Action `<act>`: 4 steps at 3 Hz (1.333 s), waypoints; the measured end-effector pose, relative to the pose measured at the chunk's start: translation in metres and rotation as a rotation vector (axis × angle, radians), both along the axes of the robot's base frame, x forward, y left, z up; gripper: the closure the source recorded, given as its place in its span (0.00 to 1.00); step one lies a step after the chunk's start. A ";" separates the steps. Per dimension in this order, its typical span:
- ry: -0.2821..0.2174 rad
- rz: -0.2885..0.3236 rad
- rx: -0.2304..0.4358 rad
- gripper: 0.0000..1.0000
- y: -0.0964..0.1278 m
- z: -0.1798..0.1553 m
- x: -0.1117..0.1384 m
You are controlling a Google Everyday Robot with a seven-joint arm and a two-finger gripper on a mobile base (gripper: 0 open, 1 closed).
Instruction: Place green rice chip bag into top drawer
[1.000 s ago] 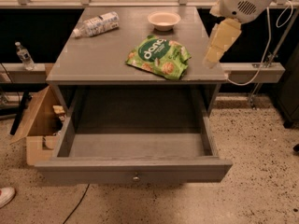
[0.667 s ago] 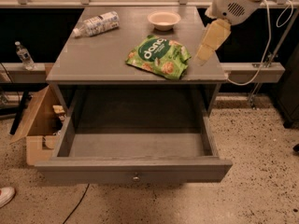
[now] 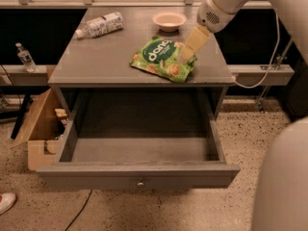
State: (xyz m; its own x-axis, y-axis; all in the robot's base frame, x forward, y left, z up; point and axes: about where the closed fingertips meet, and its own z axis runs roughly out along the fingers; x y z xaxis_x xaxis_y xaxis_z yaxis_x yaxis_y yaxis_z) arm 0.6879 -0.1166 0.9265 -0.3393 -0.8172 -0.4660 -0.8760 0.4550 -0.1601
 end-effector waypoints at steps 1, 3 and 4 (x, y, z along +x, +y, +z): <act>0.051 -0.030 -0.002 0.00 0.015 -0.024 0.024; 0.147 -0.023 -0.042 0.24 0.046 -0.066 0.047; 0.158 -0.019 -0.043 0.47 0.053 -0.070 0.050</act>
Offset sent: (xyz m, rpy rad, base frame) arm 0.0584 0.0398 -0.0633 -0.0561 0.1646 -0.0434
